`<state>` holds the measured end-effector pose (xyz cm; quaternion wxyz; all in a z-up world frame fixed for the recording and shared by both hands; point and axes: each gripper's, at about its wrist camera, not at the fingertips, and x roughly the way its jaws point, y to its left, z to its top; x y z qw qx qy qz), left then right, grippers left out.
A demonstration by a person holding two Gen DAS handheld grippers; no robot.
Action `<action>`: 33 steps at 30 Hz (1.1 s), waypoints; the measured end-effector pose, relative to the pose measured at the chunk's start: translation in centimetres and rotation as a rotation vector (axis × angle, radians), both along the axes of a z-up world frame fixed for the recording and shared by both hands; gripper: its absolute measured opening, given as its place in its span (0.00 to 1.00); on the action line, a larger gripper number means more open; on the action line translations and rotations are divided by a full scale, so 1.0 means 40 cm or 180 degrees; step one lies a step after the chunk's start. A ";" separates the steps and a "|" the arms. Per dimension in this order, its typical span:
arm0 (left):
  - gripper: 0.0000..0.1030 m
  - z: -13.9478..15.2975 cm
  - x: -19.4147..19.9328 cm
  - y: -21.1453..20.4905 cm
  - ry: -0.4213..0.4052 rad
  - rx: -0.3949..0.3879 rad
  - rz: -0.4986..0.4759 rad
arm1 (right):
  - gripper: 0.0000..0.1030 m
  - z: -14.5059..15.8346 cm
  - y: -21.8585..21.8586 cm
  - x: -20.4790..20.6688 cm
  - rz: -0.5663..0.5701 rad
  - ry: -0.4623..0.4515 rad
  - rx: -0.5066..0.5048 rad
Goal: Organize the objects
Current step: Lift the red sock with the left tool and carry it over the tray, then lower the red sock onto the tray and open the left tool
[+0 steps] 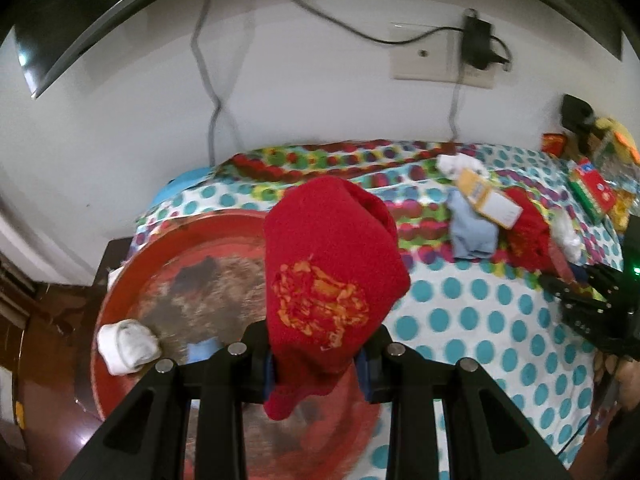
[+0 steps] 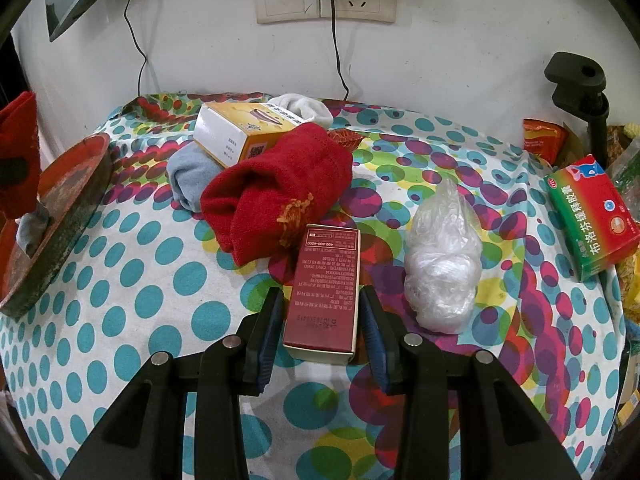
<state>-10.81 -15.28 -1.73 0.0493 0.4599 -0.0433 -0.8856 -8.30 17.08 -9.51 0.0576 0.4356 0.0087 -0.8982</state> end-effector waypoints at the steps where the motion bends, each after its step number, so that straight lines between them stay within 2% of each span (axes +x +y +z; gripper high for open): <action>1: 0.30 -0.001 0.002 -0.016 -0.0013 -0.0009 0.0026 | 0.37 0.000 0.000 0.000 0.0000 0.0000 0.0000; 9: 0.30 -0.018 0.016 -0.155 -0.0083 -0.0077 0.0303 | 0.38 0.001 -0.002 0.000 0.0008 -0.0002 0.0024; 13: 0.30 -0.018 0.015 -0.219 -0.0111 -0.0187 0.0415 | 0.38 0.001 -0.003 -0.001 0.0008 -0.0003 0.0025; 20: 0.30 -0.031 -0.007 -0.343 -0.0208 -0.0120 0.0639 | 0.38 0.002 -0.004 -0.001 0.0008 -0.0003 0.0035; 33: 0.32 -0.139 -0.101 -0.452 -0.0448 -0.0038 0.0895 | 0.39 0.002 -0.007 -0.001 0.0010 -0.0004 0.0017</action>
